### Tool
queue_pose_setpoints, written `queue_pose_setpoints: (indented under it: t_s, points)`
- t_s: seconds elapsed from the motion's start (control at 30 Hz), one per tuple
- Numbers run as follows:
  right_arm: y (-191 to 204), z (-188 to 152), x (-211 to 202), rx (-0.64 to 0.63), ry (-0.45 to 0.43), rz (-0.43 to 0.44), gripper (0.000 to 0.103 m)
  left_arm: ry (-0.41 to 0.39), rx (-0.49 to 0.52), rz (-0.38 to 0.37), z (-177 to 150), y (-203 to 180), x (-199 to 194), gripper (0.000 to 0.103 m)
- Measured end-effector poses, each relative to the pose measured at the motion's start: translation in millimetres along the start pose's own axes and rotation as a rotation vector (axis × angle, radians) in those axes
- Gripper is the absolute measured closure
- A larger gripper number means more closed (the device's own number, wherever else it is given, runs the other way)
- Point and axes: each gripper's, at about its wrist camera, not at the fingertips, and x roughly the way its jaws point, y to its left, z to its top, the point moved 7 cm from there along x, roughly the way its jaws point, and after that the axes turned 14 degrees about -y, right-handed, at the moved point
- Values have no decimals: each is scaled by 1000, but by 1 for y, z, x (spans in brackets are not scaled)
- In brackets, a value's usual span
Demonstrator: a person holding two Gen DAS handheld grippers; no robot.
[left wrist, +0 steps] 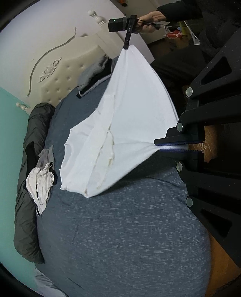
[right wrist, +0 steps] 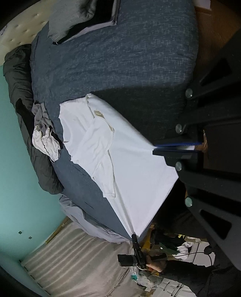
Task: Fold clothes
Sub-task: 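Lift the held hem with both tools and fold it over toward the collar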
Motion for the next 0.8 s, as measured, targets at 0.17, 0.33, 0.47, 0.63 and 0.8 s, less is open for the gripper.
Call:
queue_pose_setpoints:
  t_s: [0.17, 0.33, 0.47, 0.63, 0.8]
  points:
    - [-7, 19, 18, 3, 16, -9, 101, -3, -17, 13, 28, 17, 18, 99]
    - [-24, 58, 47, 38, 18, -5, 101, -11, -45, 25, 65, 43, 50, 99]
    - [-42, 89, 73, 67, 21, -25, 101, -19, -75, 33, 97, 65, 82, 99]
    - [-68, 133, 108, 77, 16, -50, 101, -23, -104, 38, 139, 88, 127, 99]
    - [-95, 174, 144, 99, 13, -70, 101, -16, -128, 52, 176, 110, 171, 99]
